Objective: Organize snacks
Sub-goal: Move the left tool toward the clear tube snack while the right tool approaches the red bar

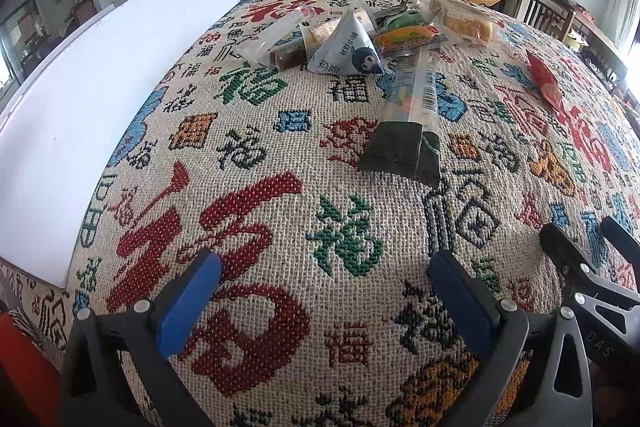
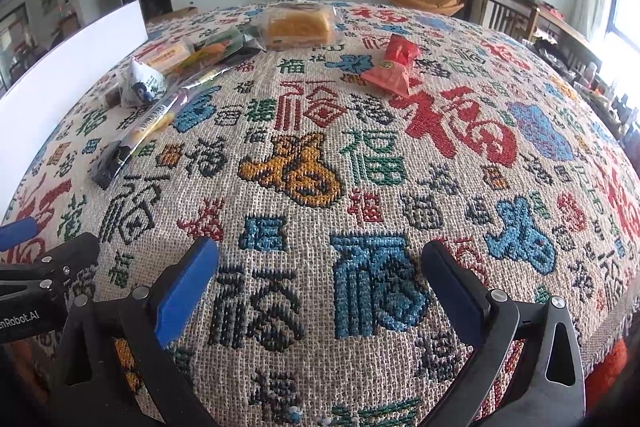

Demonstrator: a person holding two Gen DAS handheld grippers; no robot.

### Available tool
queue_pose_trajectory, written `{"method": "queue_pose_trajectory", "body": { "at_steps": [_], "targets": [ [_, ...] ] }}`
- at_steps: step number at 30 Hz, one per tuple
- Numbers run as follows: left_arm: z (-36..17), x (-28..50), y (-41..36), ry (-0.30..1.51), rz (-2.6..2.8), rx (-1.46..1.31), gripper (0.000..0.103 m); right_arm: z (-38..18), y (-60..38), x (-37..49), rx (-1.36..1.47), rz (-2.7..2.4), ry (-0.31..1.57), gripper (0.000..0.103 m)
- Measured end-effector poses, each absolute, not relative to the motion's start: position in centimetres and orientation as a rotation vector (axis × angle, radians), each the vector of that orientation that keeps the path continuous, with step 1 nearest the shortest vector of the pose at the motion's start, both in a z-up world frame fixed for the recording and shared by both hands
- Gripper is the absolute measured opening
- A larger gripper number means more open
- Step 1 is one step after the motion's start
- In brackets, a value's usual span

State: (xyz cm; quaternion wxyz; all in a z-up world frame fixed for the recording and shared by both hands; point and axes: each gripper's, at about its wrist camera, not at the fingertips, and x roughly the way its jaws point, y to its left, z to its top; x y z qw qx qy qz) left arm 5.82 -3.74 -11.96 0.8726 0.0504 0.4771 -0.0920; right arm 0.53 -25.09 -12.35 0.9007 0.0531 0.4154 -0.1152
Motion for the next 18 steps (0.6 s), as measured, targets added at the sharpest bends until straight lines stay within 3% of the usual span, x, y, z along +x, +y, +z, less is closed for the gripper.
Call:
{"method": "queue_pose_trajectory", "body": {
  "at_steps": [13,18],
  "targets": [
    [-11.75,5.20,-3.44,1.038,-0.240,0.139,0.103,-12.68,-24.96,-0.10,0.108,-0.230,0.833,0.103],
    [-11.60,5.89,-3.43,1.095,-0.287,0.166,0.103,-12.30,-25.41,0.75,0.095,-0.167,0.924,0.103]
  ]
}}
